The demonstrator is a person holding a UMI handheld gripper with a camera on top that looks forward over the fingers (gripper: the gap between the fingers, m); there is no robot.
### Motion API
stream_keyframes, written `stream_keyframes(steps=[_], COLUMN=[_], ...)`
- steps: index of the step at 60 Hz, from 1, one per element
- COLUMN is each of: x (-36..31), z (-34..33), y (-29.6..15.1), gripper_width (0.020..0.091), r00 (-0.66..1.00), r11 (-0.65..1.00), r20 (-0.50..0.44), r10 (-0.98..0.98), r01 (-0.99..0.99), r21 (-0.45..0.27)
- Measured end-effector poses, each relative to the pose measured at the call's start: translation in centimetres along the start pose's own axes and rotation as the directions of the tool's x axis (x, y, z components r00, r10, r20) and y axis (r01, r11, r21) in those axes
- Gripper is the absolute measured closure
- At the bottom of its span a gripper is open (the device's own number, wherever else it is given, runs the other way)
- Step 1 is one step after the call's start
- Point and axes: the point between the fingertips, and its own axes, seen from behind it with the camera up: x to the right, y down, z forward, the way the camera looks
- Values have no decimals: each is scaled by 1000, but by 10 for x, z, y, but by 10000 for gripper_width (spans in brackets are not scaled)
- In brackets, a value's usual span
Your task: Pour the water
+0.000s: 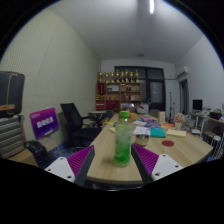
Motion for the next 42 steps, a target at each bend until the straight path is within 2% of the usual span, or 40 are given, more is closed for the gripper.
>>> stream_keyframes(steps=[3, 9, 24, 25, 28, 36, 42], x=[8, 33, 51, 52, 55, 43, 45], z=[22, 67, 153, 157, 172, 180, 189], y=[3, -6, -12, -13, -12, -19, -22], gripper_width=[274, 277, 283, 265, 512, 522, 538], r00=[1000, 999, 997, 997, 996, 996, 993], r11=[1000, 1000, 1000, 1000, 999, 993, 988], r20=[-30, -37, -73, -77, -92, -52, -57], r10=[-3, 14, 15, 10, -16, -79, -101], r01=[3, -14, -14, -8, 19, 83, 106], r21=[0, 3, 27, 30, 31, 83, 110])
